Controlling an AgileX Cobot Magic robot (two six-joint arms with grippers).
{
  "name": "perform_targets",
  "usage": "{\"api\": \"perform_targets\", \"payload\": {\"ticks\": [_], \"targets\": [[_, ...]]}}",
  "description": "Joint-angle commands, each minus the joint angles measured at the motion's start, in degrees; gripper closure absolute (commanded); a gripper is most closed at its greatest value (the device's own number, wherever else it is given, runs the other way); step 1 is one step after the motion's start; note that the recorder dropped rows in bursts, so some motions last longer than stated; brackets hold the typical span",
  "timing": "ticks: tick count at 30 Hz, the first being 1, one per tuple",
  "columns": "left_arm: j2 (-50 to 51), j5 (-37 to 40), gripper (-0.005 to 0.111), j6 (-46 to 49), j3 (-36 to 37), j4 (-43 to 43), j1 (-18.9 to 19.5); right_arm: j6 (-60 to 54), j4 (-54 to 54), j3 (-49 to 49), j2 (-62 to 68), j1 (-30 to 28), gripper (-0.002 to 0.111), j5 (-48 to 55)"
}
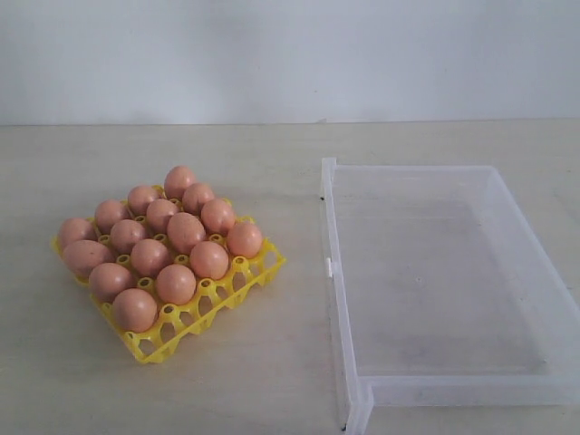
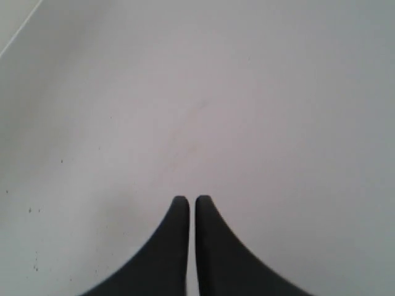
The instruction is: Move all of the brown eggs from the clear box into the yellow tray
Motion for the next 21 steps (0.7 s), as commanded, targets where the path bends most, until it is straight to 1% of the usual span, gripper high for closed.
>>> {"api": "perform_targets", "payload": {"ticks": [1,5,7,8,9,10,11,13,16,17,19,21], "targets": [[-0.2,-0.2,0.103,-0.1,0.1,-0.2,-0.3,1.3,0.0,-0.3,-3.8,-0.4,0.109,-2.4],[-0.2,-0.2,0.103,-0.1,0.1,-0.2,-0.3,3.9,0.0,-0.3,-4.6,-0.4,0.109,-3.8],[-0.2,-0.2,0.103,-0.1,0.1,-0.2,-0.3,7.8,0.0,0.8,-4.6,-0.3,0.109,-1.4],[-0.2,-0.2,0.103,-0.1,0.1,-0.2,-0.3,8.2,0.0,1.7,-4.6,0.0,0.109,0.7],[-0.2,-0.2,0.103,-0.1,0.1,-0.2,-0.3,5.9,3.6,3.0,-4.6,0.2,0.109,3.2],[-0.2,-0.2,0.103,-0.1,0.1,-0.2,-0.3,0.7,9.4,4.1,-4.6,0.4,0.109,5.7],[-0.2,-0.2,0.103,-0.1,0.1,-0.2,-0.3,-9.6,20.2,5.3,-4.9,0.5,0.109,8.5],[-0.2,-0.2,0.103,-0.1,0.1,-0.2,-0.3,-34.8,44.2,7.0,-5.0,0.5,0.109,11.2],[-0.2,-0.2,0.103,-0.1,0.1,-0.2,-0.3,-67.0,76.4,10.1,-5.4,0.5,0.109,9.8],[-0.2,-0.2,0.103,-0.1,0.1,-0.2,-0.3,-76.8,83.9,11.5,-5.5,0.5,0.109,9.0],[-0.2,-0.2,0.103,-0.1,0.1,-0.2,-0.3,-90.8,99.9,15.5,-5.6,0.5,0.109,7.9],[-0.2,-0.2,0.103,-0.1,0.1,-0.2,-0.3,-96.6,108.3,20.2,-5.6,0.5,0.109,7.8]]}}
